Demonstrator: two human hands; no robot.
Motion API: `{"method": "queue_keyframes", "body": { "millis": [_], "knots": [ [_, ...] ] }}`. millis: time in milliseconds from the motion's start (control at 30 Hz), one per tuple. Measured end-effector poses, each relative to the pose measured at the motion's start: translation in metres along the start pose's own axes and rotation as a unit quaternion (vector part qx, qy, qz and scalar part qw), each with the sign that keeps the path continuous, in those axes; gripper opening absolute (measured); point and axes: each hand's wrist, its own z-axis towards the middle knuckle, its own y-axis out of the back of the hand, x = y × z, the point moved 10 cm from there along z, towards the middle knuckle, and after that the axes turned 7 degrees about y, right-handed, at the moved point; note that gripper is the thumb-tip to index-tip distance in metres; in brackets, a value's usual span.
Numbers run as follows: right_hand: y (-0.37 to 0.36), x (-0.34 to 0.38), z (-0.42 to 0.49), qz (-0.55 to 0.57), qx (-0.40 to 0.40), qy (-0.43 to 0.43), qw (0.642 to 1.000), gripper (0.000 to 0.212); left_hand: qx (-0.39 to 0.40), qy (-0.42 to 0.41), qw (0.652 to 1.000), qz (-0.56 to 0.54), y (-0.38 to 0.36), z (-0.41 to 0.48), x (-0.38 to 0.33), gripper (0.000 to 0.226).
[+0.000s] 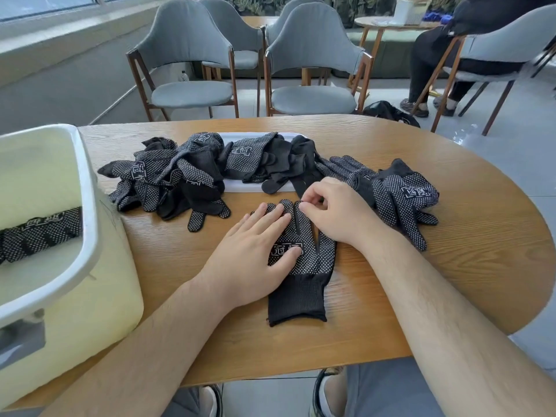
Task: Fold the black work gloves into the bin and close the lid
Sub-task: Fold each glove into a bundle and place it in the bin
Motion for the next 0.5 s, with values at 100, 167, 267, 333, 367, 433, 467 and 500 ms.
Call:
{"method": "queue_keyframes", "body": {
  "millis": [100,167,267,333,367,433,467,500],
  "knots": [
    [-0.0006,0.0039,0.0007,0.002,-0.008,0.013,1.000,0.010,0.001,-0.006,1.000,-0.002,0.0019,0.0002,-0.0001,0.080],
    [-0.0013,0.0020,-0.0008,-0.004,0.002,0.001,1.000,0.010,-0.001,-0.007,1.000,-0.004,0.0030,0.0002,0.0000,0.079],
    [-0.0011,-0.0016,-0.0021,-0.002,0.015,-0.017,1.000,0.008,-0.003,-0.009,1.000,-0.013,0.0046,0.0000,0.0002,0.077],
    [-0.0024,-0.0015,-0.0019,-0.001,0.021,-0.022,1.000,0.008,-0.003,-0.011,1.000,-0.017,0.0054,0.0003,0.0004,0.076],
    [-0.0031,-0.0012,-0.0013,-0.004,0.022,-0.022,1.000,0.009,-0.003,-0.013,1.000,-0.017,0.0052,0.0004,0.0007,0.076],
    [-0.0047,0.0004,-0.0003,-0.009,0.020,-0.020,1.000,0.011,-0.001,-0.014,1.000,-0.016,0.0046,0.0007,0.0011,0.074],
    [-0.0050,0.0020,0.0002,-0.009,0.014,-0.015,1.000,0.012,-0.001,-0.013,1.000,-0.016,0.0042,0.0009,0.0014,0.074],
    [-0.0049,0.0035,0.0006,-0.006,0.008,-0.010,1.000,0.012,-0.001,-0.012,1.000,-0.016,0.0041,0.0013,0.0015,0.075]
  ]
}}
